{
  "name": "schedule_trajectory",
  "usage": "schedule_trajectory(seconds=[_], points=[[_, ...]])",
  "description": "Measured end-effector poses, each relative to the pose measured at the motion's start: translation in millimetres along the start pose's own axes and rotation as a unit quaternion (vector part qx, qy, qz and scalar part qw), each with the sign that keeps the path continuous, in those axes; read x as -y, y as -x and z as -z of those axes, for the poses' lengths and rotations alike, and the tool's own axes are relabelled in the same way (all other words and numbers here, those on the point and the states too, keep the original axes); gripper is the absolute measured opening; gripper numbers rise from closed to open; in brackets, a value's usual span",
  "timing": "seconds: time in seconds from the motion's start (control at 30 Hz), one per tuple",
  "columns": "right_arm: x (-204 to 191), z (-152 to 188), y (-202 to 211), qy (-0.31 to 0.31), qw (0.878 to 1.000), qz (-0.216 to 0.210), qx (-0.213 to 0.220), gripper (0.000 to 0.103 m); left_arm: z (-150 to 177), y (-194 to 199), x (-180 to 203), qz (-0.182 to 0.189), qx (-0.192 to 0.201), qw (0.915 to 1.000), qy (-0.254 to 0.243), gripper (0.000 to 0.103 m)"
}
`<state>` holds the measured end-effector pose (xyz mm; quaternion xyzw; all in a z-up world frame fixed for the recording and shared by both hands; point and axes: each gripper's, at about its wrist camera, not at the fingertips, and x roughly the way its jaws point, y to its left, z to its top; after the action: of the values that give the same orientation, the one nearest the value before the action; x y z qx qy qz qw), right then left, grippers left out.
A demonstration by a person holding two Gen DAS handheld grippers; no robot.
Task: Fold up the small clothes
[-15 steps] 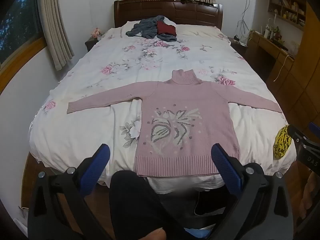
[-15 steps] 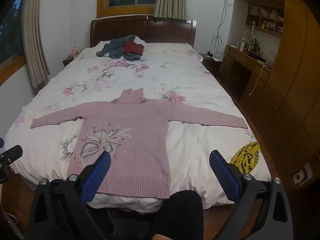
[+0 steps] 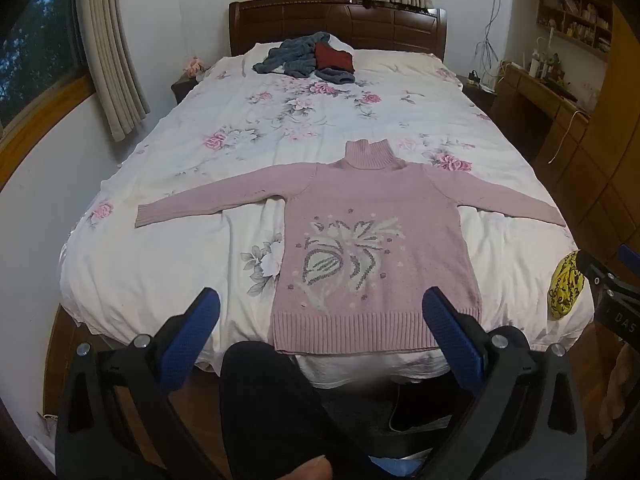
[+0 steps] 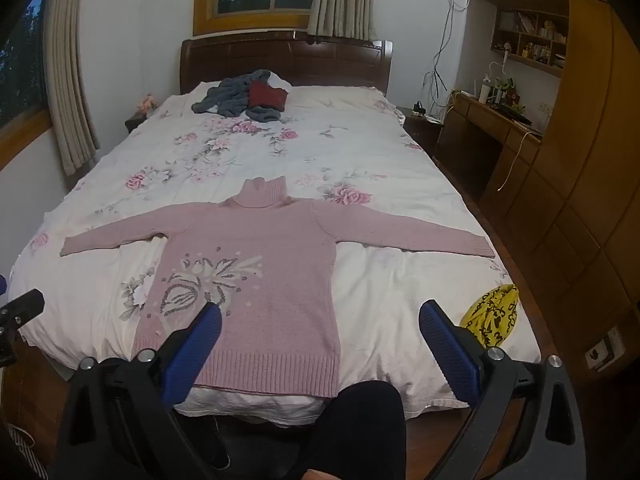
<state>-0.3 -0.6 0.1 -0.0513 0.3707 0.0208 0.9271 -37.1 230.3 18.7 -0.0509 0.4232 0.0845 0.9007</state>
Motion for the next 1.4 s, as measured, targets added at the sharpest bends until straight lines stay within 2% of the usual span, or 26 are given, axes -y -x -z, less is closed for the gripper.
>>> schedule_trajectory(seconds=[1.4], points=[[-2,-10,2,0.003,1.0,0.0,0.003,0.099,-7,10,-5,-0.009,0.015,0.9998,-0.005,0.1]])
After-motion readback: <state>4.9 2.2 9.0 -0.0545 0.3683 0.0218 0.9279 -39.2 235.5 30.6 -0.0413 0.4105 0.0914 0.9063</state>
